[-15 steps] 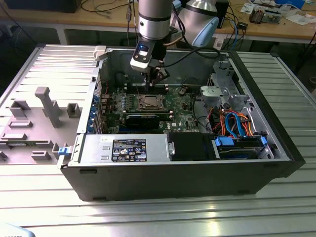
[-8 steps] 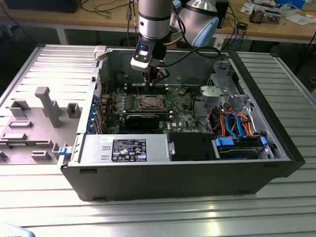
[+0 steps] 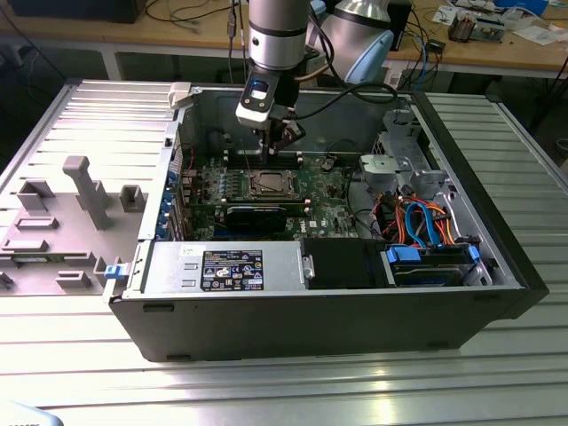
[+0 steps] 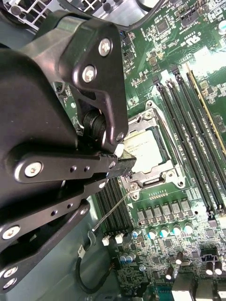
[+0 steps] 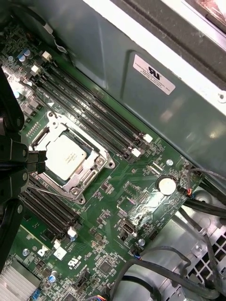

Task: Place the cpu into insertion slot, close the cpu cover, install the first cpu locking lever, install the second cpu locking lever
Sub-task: 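Install the first cpu locking lever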

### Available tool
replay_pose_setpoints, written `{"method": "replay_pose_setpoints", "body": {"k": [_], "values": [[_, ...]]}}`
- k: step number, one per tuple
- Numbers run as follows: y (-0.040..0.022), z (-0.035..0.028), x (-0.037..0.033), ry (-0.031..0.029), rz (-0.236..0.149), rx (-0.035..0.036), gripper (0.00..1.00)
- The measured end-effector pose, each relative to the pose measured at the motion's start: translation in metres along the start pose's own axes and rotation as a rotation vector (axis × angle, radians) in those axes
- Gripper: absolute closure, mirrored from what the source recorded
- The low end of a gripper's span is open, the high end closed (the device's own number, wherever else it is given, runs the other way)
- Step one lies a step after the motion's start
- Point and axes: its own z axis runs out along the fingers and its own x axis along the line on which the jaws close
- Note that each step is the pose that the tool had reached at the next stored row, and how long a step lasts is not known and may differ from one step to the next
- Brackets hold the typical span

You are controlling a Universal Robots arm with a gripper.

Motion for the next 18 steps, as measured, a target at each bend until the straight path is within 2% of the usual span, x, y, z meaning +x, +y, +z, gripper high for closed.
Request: {"method": "replay_pose_setpoints", "body": {"k": [18], "values": [[-0.0001, -0.0014, 0.0000, -0.0010, -0.028, 0.0003, 0.89]]}}
